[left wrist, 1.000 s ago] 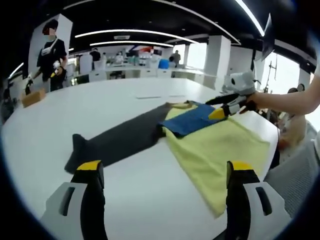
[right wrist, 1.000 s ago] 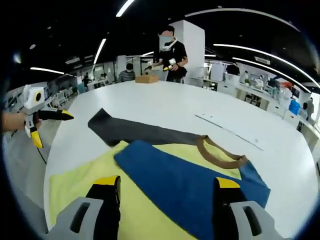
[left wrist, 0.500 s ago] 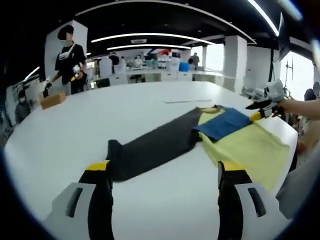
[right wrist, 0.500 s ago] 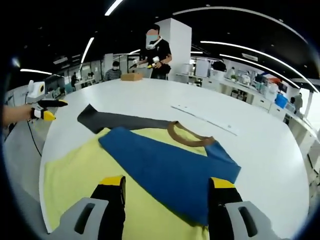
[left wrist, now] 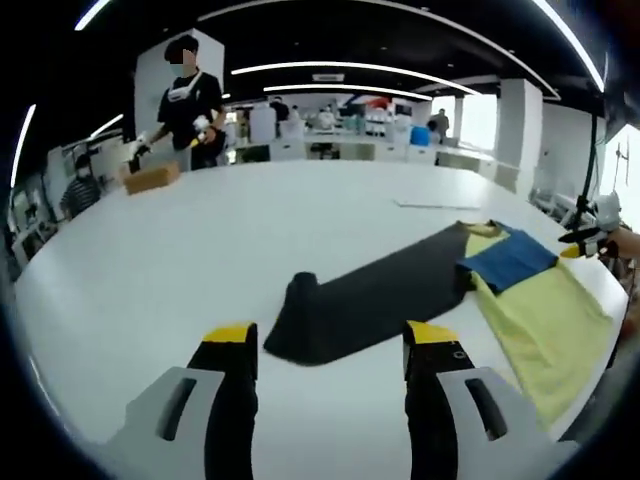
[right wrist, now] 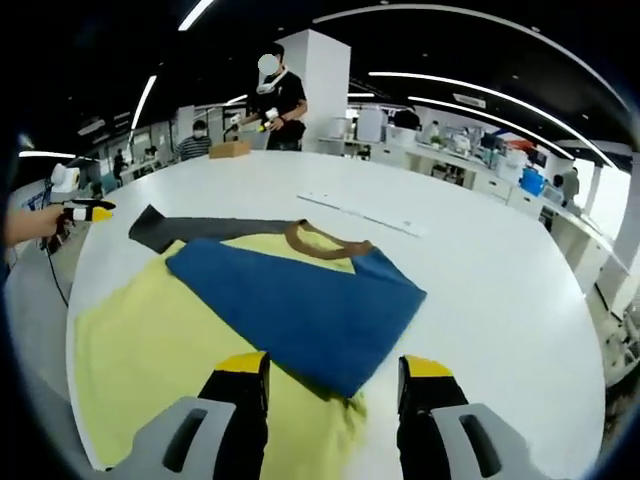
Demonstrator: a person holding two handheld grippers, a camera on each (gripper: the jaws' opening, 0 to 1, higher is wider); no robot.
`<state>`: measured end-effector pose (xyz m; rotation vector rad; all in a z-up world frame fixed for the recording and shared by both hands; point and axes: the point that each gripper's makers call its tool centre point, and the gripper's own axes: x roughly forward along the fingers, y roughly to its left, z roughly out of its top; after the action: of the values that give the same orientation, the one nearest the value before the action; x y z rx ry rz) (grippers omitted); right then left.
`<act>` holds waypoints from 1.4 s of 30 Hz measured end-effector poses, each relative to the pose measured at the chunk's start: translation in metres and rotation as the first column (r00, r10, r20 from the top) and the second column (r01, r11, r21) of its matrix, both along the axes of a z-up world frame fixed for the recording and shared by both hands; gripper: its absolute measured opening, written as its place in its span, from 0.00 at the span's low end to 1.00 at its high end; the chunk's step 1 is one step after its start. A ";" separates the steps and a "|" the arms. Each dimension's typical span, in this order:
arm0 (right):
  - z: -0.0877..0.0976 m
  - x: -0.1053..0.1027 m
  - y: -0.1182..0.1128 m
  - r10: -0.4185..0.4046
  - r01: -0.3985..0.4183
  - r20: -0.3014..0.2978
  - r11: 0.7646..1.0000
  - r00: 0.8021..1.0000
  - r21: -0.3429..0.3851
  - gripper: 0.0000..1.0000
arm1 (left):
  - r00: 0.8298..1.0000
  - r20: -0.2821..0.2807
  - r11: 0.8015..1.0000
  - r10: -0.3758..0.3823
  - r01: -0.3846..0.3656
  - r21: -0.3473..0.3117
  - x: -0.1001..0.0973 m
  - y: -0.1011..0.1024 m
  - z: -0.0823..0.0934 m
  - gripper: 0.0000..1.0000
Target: Fold the garment on the visible template until the final outline fits inside the template.
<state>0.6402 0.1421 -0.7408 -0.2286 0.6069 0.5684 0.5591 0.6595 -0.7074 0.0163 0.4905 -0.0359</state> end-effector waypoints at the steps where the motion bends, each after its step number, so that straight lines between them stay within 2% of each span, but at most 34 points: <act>1: 0.000 0.000 -0.002 -0.005 0.005 -0.001 1.000 1.000 -0.002 0.42 | 1.000 -0.009 1.000 0.005 -0.005 0.007 0.001 0.003 -0.002 0.50; 6: -0.004 -0.002 -0.010 -0.010 0.010 -0.010 0.999 1.000 -0.031 0.35 | 0.999 -0.033 0.999 0.032 -0.031 0.016 0.007 0.017 -0.010 0.44; 8: -0.005 -0.001 -0.012 -0.007 0.006 -0.011 0.999 1.000 -0.038 0.32 | 0.998 -0.044 0.999 0.040 -0.040 -0.005 0.011 0.023 -0.015 0.39; 9: -0.006 -0.001 -0.012 -0.005 0.005 -0.013 0.999 1.000 -0.040 0.30 | 0.996 -0.077 0.998 0.041 -0.037 0.060 0.008 0.030 -0.021 0.35; 10: -0.008 -0.001 -0.013 -0.002 0.001 -0.017 0.999 1.000 -0.051 0.28 | 0.993 -0.109 0.995 0.054 -0.045 0.089 0.007 0.036 -0.027 0.32; 11: -0.010 -0.001 -0.013 0.004 -0.005 -0.020 0.998 1.000 -0.063 0.27 | 0.987 -0.140 0.994 0.073 -0.062 0.087 0.006 0.041 -0.034 0.32; 12: -0.012 -0.001 -0.013 0.009 -0.010 -0.019 0.997 1.000 -0.077 0.26 | 0.990 -0.125 0.995 0.071 -0.062 0.072 0.010 0.041 -0.035 0.32; 15: -0.019 -0.002 -0.014 0.023 -0.026 -0.025 0.993 0.999 -0.119 0.22 | 0.988 -0.126 0.995 0.094 -0.088 0.050 0.015 0.046 -0.039 0.32; 18: -0.024 0.001 -0.015 0.025 -0.028 -0.030 0.991 0.999 -0.127 0.17 | 0.985 -0.161 0.994 0.069 -0.053 0.100 0.019 0.046 -0.045 0.32; 21: -0.030 0.005 -0.017 0.025 -0.030 -0.037 0.989 0.999 -0.147 0.15 | 0.982 -0.181 0.992 0.062 -0.040 0.119 0.025 0.046 -0.050 0.28; 24: -0.032 0.007 -0.016 0.015 -0.021 -0.049 0.992 0.999 -0.126 0.12 | 0.978 -0.204 0.990 0.051 -0.022 0.140 0.030 0.046 -0.056 0.28; 28: -0.033 0.010 -0.017 0.005 -0.012 -0.050 0.992 0.999 -0.124 0.10 | 0.978 -0.209 0.994 0.027 -0.005 0.106 0.035 0.040 -0.059 0.28; 30: -0.033 0.010 -0.018 0.002 -0.008 -0.051 0.992 0.999 -0.125 0.09 | 0.975 -0.223 0.995 0.015 0.009 0.103 0.036 0.037 -0.063 0.24; 32: -0.033 0.010 -0.018 -0.001 -0.005 -0.052 0.992 0.999 -0.123 0.08 | 0.970 -0.242 0.997 -0.015 0.031 0.064 0.035 0.030 -0.068 0.20; 33: -0.033 0.010 -0.018 -0.002 -0.004 -0.051 0.992 0.999 -0.123 0.08 | 0.975 -0.223 0.998 -0.018 0.030 0.052 0.038 0.028 -0.066 0.18; 36: -0.034 0.009 -0.017 -0.005 -0.001 -0.049 0.992 0.999 -0.126 0.06 | 0.975 -0.223 0.998 -0.011 0.025 0.060 0.039 0.029 -0.066 0.19; 38: -0.034 0.009 -0.016 -0.006 0.000 -0.048 0.992 0.999 -0.127 0.04 | 0.974 -0.229 0.999 -0.003 0.011 0.032 0.039 0.029 -0.067 0.18; 40: -0.035 0.009 -0.015 -0.008 0.002 -0.046 0.992 0.999 -0.129 0.02 | 0.971 -0.239 1.000 0.009 -0.010 -0.005 0.038 0.027 -0.068 0.11; 42: -0.036 0.009 -0.014 -0.008 0.002 -0.047 0.991 0.999 -0.133 0.01 | 0.971 -0.239 1.000 0.024 -0.025 -0.001 0.037 0.028 -0.068 0.11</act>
<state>0.6493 0.1278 -0.7764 -0.3399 0.6926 0.5305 0.5963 0.6877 -0.7754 0.0013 0.7323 -0.0143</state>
